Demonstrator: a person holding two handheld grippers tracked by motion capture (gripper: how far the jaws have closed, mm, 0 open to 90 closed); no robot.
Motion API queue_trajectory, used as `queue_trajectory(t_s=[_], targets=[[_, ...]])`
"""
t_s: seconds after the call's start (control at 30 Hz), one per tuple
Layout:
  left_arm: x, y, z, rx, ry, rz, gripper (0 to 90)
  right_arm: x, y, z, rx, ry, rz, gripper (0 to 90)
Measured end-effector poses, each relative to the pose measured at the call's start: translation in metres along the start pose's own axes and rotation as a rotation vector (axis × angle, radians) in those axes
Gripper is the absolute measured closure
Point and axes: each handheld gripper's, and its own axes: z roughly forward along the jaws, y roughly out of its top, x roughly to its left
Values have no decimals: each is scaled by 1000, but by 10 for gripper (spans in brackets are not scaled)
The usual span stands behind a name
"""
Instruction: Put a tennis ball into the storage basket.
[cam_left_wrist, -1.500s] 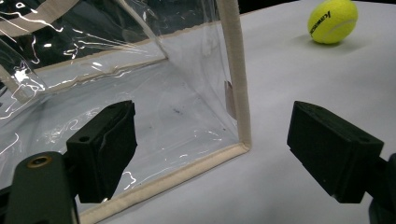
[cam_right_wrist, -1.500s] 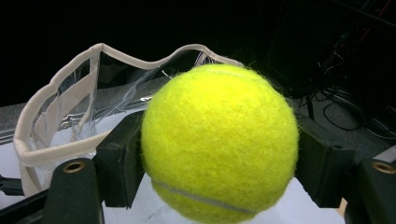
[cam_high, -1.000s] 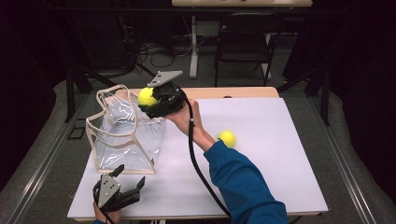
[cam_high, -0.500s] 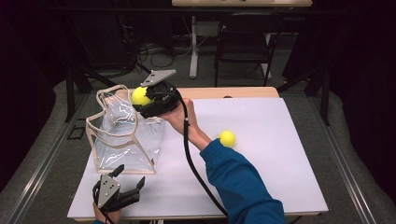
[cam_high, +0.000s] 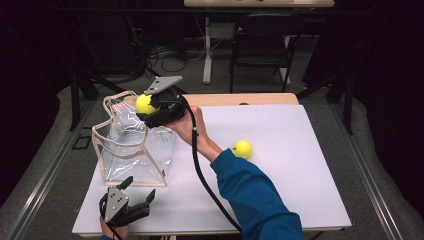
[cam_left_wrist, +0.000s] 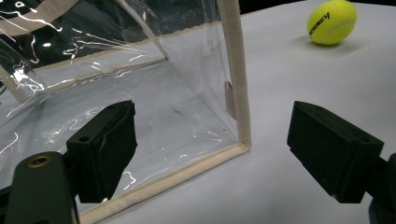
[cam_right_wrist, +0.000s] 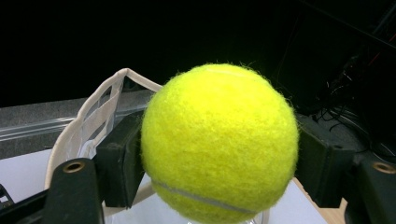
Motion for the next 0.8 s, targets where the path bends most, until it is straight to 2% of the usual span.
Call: queue_trajectory(t_s=[0.8], targets=[[0, 0, -1, -2, -2, -2, 160, 13, 7, 15, -4, 26, -24, 263]])
